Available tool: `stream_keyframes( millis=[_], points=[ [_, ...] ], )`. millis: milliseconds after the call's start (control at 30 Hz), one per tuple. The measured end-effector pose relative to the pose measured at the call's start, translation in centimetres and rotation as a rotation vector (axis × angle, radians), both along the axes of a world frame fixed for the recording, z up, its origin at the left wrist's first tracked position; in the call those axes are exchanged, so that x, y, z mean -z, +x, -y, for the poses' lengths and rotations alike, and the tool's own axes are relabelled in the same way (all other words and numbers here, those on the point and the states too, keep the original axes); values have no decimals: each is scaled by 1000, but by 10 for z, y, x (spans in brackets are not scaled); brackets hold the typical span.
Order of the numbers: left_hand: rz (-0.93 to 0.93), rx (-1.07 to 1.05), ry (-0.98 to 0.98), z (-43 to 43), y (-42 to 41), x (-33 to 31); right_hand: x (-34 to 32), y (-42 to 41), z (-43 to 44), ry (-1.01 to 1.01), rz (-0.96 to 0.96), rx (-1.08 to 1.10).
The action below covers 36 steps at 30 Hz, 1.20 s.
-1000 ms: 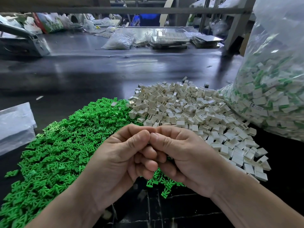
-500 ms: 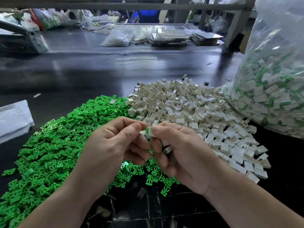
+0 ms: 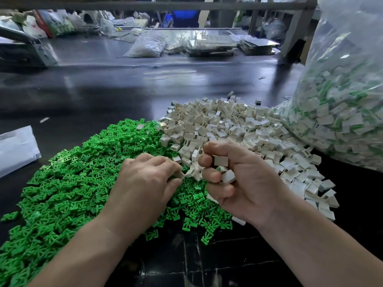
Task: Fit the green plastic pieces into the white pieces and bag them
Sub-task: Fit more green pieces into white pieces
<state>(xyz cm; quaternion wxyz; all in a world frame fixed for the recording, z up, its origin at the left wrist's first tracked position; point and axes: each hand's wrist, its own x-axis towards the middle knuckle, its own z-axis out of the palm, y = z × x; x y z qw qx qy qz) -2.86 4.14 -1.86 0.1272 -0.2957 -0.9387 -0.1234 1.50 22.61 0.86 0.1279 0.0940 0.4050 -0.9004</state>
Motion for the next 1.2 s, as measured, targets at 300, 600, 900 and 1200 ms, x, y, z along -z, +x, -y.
stream_keyframes(
  millis=[300,600,900,1200],
  points=[
    [-47,-12,57,-7,4,1,4,2,3,75,-56,-57],
    [-58,12,139,-8,8,-1,3,4,5,223,-113,-47],
    [-1,113,498,-7,24,-19,5,7,9,510,-133,-93],
    [243,211,830,-7,38,-33,0,7,4,233,-136,-257]
  ],
)
